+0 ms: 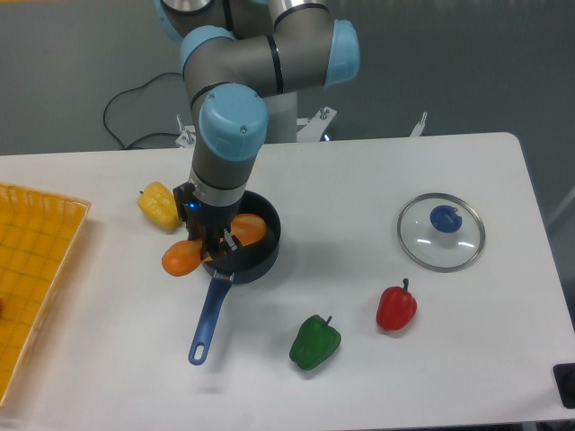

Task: Place the long bread in the pot

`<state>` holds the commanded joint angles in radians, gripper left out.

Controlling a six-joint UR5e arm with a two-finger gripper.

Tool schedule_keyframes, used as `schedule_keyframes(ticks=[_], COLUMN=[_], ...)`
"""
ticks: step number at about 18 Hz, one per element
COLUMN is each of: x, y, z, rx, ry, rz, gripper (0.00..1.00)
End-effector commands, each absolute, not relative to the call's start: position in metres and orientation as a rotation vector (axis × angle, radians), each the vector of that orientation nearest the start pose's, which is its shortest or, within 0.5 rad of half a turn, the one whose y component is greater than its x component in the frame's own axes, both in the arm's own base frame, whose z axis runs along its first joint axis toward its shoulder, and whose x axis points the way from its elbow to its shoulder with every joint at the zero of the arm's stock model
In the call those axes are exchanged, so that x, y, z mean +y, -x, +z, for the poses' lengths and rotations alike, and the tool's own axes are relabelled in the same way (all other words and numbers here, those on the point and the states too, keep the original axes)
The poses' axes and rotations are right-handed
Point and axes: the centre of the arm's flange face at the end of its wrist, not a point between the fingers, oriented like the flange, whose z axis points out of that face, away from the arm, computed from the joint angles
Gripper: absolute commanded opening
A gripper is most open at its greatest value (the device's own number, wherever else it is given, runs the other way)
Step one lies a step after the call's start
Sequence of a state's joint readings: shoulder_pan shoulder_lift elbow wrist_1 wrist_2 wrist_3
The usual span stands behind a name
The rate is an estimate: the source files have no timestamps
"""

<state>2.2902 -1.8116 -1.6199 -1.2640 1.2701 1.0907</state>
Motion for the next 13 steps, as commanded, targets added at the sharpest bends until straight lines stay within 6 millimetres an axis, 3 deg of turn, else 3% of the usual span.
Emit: schedule_keyframes(ticks=[7,13], x=[0.536,0.538], y=[0.248,0.242], z=[0.347,0.34], rx=[0.526,0.53], ry=[2.864,2.877], rz=[-0.308,-0.325], gripper=[0.37,0.38])
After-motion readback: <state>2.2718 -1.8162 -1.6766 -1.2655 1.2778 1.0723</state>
